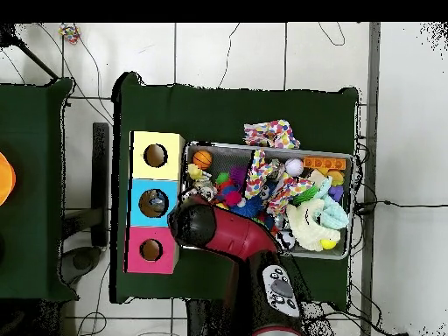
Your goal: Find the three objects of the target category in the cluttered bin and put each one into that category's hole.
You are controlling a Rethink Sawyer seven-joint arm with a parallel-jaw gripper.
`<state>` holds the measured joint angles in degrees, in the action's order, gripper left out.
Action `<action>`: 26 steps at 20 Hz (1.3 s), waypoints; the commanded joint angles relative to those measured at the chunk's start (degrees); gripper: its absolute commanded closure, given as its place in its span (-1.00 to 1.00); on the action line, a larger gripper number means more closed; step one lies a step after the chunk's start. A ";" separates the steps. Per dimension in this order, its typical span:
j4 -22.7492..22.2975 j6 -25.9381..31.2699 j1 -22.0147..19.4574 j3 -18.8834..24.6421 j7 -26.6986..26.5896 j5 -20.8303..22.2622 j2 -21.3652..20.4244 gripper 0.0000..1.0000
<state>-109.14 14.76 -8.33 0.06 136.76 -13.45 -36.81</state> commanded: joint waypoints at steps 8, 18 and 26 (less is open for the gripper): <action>2.76 -8.38 -2.42 0.98 8.87 -2.44 7.84 -1.00; 5.66 -9.51 -1.89 1.44 8.43 -3.16 11.48 -1.00; 12.75 -14.52 -1.13 -3.15 4.22 0.69 17.05 -1.00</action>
<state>-105.01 9.40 -8.14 -1.12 136.76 -14.15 -31.57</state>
